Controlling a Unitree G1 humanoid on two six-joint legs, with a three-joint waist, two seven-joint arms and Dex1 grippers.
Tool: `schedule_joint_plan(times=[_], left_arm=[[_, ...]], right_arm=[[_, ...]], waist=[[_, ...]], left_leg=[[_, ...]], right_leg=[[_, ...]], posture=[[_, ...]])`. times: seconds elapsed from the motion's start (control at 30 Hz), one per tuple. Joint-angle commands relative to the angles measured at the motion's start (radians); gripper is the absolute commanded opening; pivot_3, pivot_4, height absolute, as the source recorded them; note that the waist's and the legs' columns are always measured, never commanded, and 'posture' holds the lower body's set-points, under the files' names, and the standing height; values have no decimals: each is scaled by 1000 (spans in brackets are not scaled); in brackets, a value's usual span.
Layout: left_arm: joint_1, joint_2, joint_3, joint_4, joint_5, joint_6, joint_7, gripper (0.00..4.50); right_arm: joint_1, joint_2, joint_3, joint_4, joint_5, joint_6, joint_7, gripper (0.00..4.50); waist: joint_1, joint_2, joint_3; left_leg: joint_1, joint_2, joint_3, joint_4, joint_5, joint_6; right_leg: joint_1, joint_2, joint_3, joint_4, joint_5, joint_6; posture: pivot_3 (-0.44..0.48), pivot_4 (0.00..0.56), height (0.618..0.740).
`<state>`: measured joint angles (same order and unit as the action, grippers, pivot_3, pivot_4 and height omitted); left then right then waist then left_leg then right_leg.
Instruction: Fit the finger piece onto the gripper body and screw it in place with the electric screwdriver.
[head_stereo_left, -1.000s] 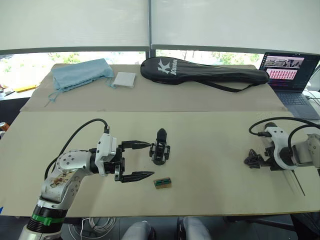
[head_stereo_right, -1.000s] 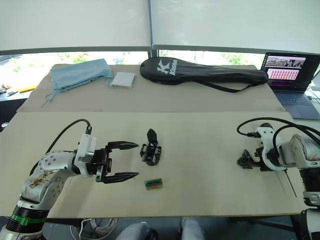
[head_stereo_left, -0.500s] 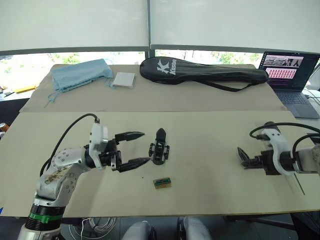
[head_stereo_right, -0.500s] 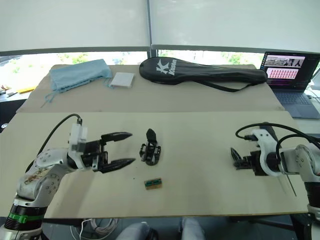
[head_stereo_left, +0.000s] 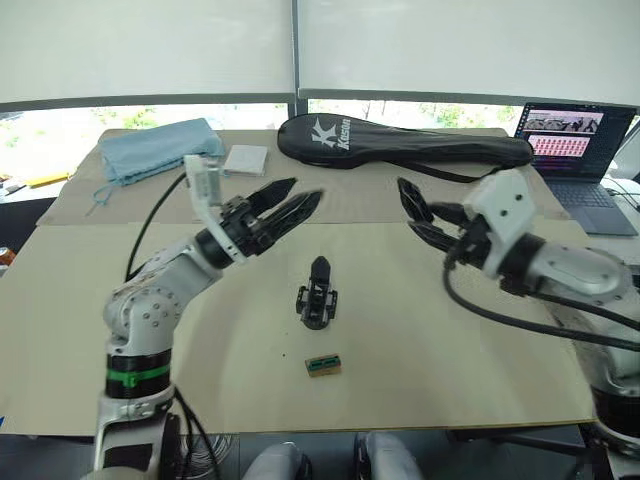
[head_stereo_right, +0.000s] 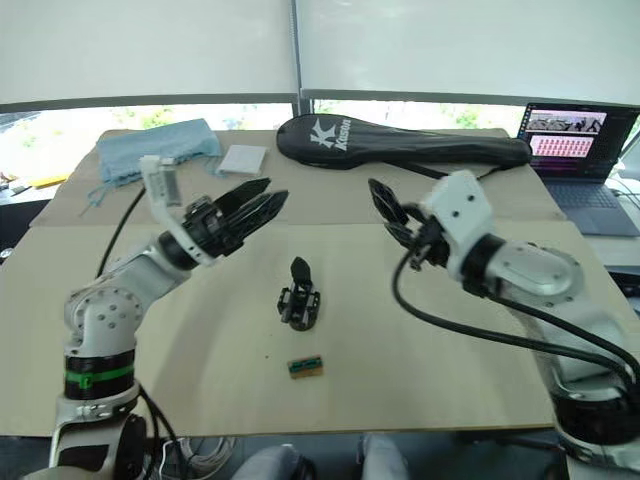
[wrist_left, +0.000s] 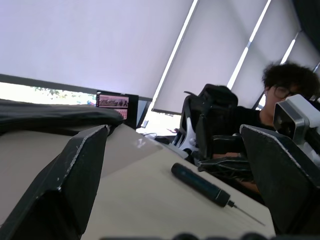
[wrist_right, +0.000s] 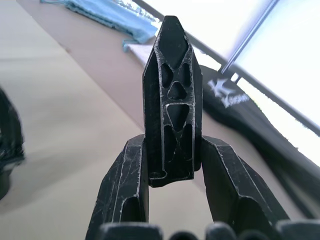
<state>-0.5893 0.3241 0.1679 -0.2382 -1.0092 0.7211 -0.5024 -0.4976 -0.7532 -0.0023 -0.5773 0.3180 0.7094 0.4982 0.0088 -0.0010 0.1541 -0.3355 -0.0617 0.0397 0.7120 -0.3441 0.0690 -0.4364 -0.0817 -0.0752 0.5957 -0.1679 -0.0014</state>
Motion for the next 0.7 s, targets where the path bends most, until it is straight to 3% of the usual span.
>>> schedule_joint_plan(times=[0.03,0.27,0.57,0.7], left_arm=[[-27,-41,-24,-38,-13,11,50,4500],[-13,-125,-48,-49,13,-5,134,4500],[-37,-197,-81,-16,63,-41,127,4500],[-30,-213,-75,-17,87,-72,125,3119]], right_arm=[[-44,34,40,-22,-75,-38,-49,1100],[-50,66,116,-33,-152,-107,-22,1100],[-80,109,167,-63,-167,-28,-18,1100],[-73,118,167,-67,-174,-19,-19,1100]], waist=[[0,0,0],[-3,0,0],[-5,0,0],[-5,0,0]], left_leg=[[0,0,0,-1,0,-1],[1,2,0,-1,1,-2],[0,2,0,-1,2,-2],[0,2,0,-1,2,-2]], right_leg=[[0,0,-1,0,0,0],[0,3,-2,0,1,-2],[0,4,0,0,1,-3],[0,4,1,0,1,-3]], posture=[[0,150,740],[0,150,740],[0,150,740],[0,150,740]])
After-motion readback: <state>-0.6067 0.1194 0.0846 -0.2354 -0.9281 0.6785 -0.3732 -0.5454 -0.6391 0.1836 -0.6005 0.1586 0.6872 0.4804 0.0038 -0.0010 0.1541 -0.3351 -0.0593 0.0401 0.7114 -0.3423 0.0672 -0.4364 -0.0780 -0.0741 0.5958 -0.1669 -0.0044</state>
